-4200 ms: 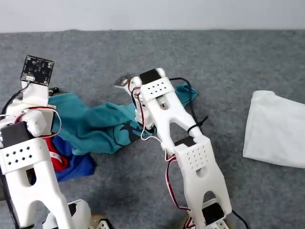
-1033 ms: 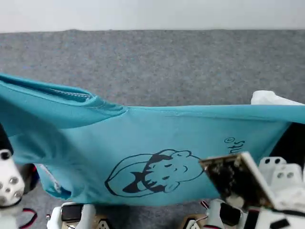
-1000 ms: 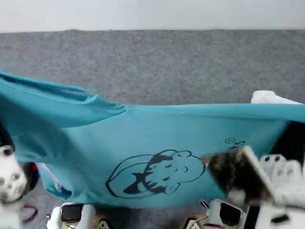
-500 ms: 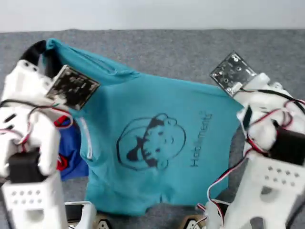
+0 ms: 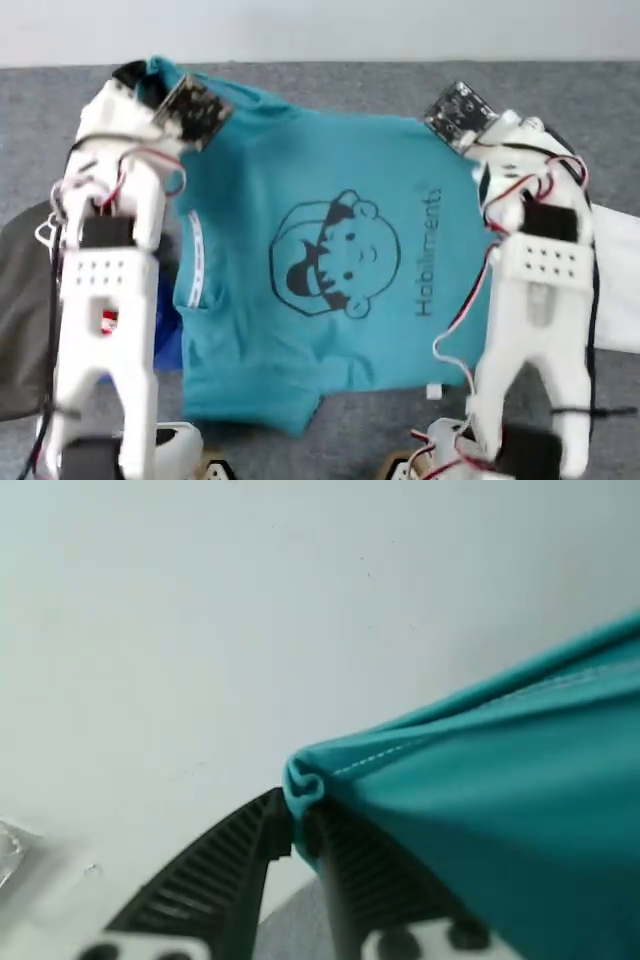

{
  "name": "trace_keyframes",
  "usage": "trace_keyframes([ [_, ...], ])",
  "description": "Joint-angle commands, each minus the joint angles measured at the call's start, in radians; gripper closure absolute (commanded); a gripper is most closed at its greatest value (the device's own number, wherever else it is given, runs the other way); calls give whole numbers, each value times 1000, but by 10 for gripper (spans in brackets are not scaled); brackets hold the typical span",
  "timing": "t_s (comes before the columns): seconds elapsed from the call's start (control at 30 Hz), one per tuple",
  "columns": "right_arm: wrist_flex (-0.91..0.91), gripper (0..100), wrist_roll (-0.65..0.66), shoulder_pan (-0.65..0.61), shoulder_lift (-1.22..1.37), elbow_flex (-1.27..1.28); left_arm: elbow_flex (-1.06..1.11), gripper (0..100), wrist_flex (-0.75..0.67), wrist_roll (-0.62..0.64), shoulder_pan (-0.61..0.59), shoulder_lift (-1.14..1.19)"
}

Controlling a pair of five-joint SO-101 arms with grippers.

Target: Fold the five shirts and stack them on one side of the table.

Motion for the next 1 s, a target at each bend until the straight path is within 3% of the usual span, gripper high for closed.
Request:
trace_keyframes([
  [0.0,-117,988,14,-1,110,-141,-236,986,-37,-14,2,153],
  [0.33,-127,988,14,-1,503,-589,-727,986,-29,-48,26,557],
  [0.57,-124,988,15,1,619,-712,-846,986,-9,-48,72,649],
  [0.83,151,988,48,-24,616,-713,-851,986,296,-48,71,644],
  [0.97,367,988,43,-16,596,-717,-926,986,566,-48,61,644],
])
